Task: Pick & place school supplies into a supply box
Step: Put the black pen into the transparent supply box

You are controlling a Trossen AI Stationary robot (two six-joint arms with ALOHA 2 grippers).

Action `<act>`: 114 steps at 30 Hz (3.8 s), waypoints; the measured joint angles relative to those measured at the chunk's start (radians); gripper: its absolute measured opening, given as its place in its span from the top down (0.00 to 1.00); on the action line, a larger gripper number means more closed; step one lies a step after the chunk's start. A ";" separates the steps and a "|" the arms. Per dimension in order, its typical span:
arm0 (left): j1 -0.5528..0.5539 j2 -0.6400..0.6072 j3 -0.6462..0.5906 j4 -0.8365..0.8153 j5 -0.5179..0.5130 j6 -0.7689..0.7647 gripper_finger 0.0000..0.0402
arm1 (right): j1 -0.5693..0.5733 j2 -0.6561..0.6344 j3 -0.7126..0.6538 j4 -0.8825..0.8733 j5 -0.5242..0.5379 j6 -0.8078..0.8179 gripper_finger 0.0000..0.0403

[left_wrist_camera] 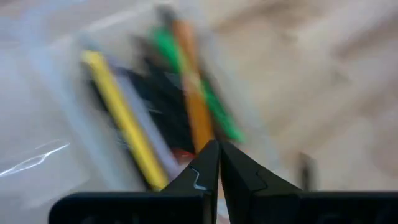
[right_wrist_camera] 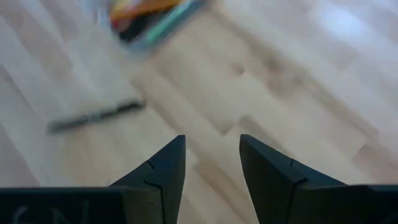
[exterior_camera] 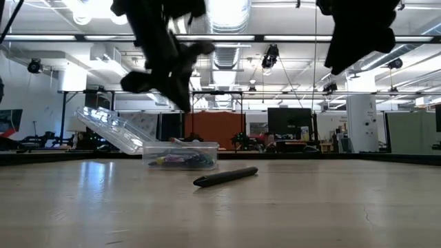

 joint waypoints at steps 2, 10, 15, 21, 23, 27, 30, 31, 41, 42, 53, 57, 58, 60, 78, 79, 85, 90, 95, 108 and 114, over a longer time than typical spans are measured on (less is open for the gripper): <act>-0.052 -0.001 0.038 0.004 0.009 0.005 1.00 | 0.008 0.012 -0.012 0.026 -0.069 -0.074 0.64; -0.319 -0.001 0.156 0.016 -0.015 -0.005 1.00 | 0.038 0.154 -0.091 0.417 -0.281 -0.813 0.64; -0.466 -0.001 0.163 0.016 -0.150 -0.203 1.00 | 0.022 0.334 0.016 0.411 -0.354 -1.074 0.63; -0.565 -0.001 0.147 0.013 -0.267 -0.344 1.00 | 0.000 0.524 0.201 0.316 -0.393 -1.302 0.54; -0.578 -0.001 0.145 0.013 -0.271 -0.360 1.00 | -0.009 0.561 0.249 0.305 -0.369 -1.363 0.50; -0.595 -0.001 0.145 0.013 -0.271 -0.374 1.00 | -0.028 0.615 0.314 0.300 -0.323 -1.501 0.42; -0.607 -0.001 0.145 0.013 -0.273 -0.391 1.00 | -0.050 0.651 0.346 0.310 -0.338 -1.575 0.38; -0.611 -0.001 0.145 0.013 -0.273 -0.394 1.00 | -0.061 0.667 0.353 0.306 -0.358 -1.591 0.38; -0.638 -0.001 0.145 0.015 -0.280 -0.427 1.00 | -0.164 0.800 0.447 0.255 -0.451 -1.579 0.47; -0.638 -0.001 0.145 0.015 -0.282 -0.427 1.00 | -0.172 0.808 0.454 0.239 -0.460 -1.569 0.49; -0.639 -0.001 0.145 0.013 -0.282 -0.410 1.00 | -0.207 0.813 0.417 0.119 -0.622 -1.370 0.91; -0.639 -0.003 0.145 0.003 -0.282 -0.392 1.00 | -0.208 0.792 0.408 0.047 -0.743 -1.236 0.95; -0.639 -0.005 0.145 -0.002 -0.281 -0.392 1.00 | -0.209 0.778 0.404 0.041 -0.781 -1.201 0.95; -0.639 -0.008 0.145 -0.012 -0.282 -0.392 1.00 | -0.208 0.744 0.394 0.040 -0.845 -1.142 0.95; -0.651 -0.076 0.145 -0.094 -0.403 -0.430 1.00 | -0.445 0.533 0.167 0.746 -0.589 -0.097 0.92; -0.651 -0.083 0.145 -0.104 -0.405 -0.430 1.00 | -0.451 0.554 0.167 0.749 -0.596 -0.097 0.91; -0.651 -0.111 0.145 -0.121 -0.428 -0.430 1.00 | -0.448 0.672 0.216 0.810 -0.623 -0.049 0.88; -0.651 -0.113 0.145 -0.122 -0.429 -0.430 1.00 | -0.446 0.707 0.296 0.812 -0.603 -0.069 0.90; -0.652 -0.110 0.145 -0.122 -0.429 -0.434 1.00 | -0.472 0.731 0.326 0.776 -0.559 -0.087 0.90; -0.652 -0.110 0.145 -0.173 -0.428 -0.434 1.00 | -0.491 0.735 0.333 0.655 -0.468 -0.207 0.82; -0.652 -0.110 0.144 -0.174 -0.428 -0.434 1.00 | -0.489 0.735 0.361 0.704 -0.477 -0.227 0.76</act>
